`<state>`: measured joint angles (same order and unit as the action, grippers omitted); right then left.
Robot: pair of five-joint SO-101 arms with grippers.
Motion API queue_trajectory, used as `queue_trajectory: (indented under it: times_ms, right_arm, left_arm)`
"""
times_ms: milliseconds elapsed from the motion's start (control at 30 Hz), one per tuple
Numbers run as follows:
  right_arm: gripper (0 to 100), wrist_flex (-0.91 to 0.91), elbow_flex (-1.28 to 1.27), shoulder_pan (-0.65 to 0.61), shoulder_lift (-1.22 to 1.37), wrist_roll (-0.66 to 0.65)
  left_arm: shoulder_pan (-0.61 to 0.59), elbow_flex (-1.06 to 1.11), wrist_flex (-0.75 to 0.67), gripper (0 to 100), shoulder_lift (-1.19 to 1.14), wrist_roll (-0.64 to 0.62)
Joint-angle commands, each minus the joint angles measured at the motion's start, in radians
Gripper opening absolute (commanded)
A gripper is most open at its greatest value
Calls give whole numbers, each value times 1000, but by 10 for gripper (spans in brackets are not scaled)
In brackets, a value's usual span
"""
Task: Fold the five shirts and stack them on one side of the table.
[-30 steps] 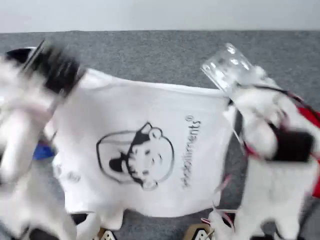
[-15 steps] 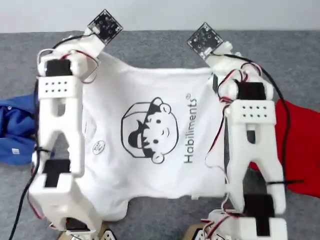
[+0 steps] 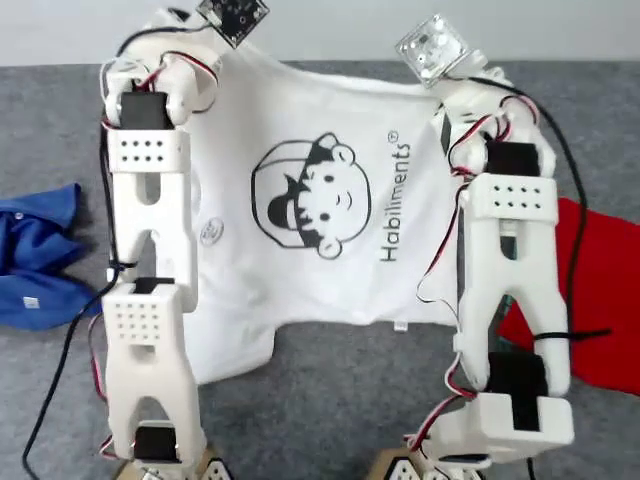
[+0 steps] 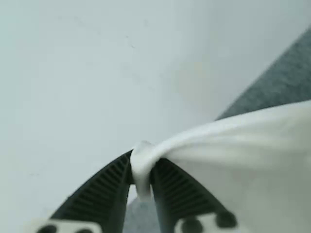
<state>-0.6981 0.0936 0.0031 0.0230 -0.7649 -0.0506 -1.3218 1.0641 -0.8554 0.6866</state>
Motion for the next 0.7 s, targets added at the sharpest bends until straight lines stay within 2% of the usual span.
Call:
queue_trajectory:
  times_ms: [0, 267, 300, 433, 567, 667]
  right_arm:
    - [10, -33, 69, 15, -10, -14]
    - [10, -334, 68, 10, -7, -14]
    - [10, -374, 68, 10, -7, -14]
    - [10, -509, 68, 8, -7, -14]
    - [10, -570, 41, 10, -7, -15]
    - [10, -608, 14, 8, -7, -15]
  left_arm:
    - [9, -193, 104, 5, -29, 5]
    - [15, -357, 669, 5, -61, 6]
    - [17, -352, 701, 5, -61, 2]
    - [-23, -323, 695, 5, -54, -23]
    - [-40, -278, 698, 5, -37, -28]
    - [-44, -143, 698, 5, 44, -26]
